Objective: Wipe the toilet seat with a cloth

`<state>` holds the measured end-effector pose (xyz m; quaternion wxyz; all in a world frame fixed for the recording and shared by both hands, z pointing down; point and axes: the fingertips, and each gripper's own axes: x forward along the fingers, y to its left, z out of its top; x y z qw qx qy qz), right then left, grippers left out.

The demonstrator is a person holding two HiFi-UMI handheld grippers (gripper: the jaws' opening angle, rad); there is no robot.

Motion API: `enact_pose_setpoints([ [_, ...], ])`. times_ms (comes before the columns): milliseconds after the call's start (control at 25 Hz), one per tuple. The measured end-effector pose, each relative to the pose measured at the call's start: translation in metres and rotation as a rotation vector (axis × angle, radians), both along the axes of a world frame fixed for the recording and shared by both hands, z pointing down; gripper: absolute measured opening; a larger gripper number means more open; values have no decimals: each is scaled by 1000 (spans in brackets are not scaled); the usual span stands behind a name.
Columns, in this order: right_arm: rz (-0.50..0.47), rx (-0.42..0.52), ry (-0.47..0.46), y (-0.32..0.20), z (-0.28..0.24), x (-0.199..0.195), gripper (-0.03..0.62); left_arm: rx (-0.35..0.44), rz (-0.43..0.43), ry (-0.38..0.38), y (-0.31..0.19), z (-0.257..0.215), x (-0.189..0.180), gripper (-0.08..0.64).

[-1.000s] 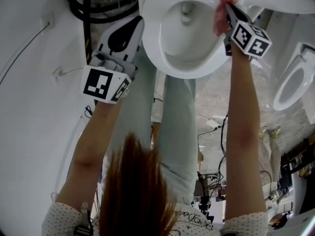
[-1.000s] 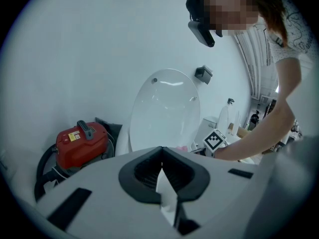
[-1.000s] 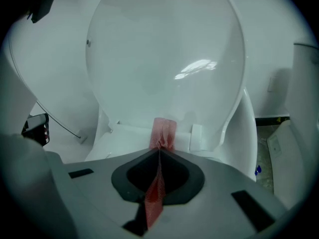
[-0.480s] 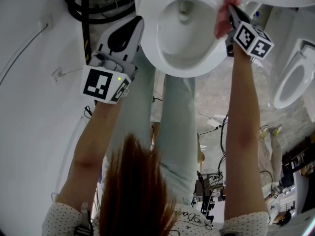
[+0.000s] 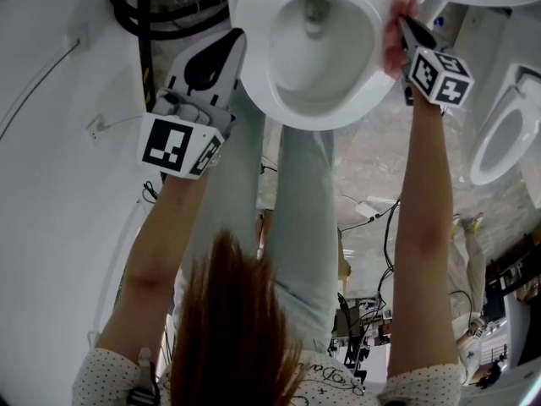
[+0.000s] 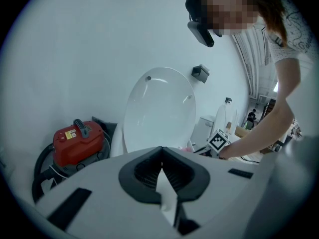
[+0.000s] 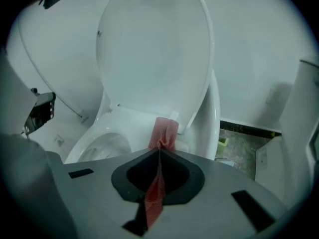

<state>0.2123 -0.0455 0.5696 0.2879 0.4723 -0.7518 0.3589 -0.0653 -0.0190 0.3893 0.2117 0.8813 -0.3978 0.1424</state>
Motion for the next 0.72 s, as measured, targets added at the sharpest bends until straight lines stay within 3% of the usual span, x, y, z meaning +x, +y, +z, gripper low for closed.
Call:
enact_pose_setpoints([
  [240,-259,28,102,15,2,-4,21,1,11,2,5,2,6,3],
  [720,-507,-2,106,44,5,-8,21,-1,28,-1,10,1,21,3],
])
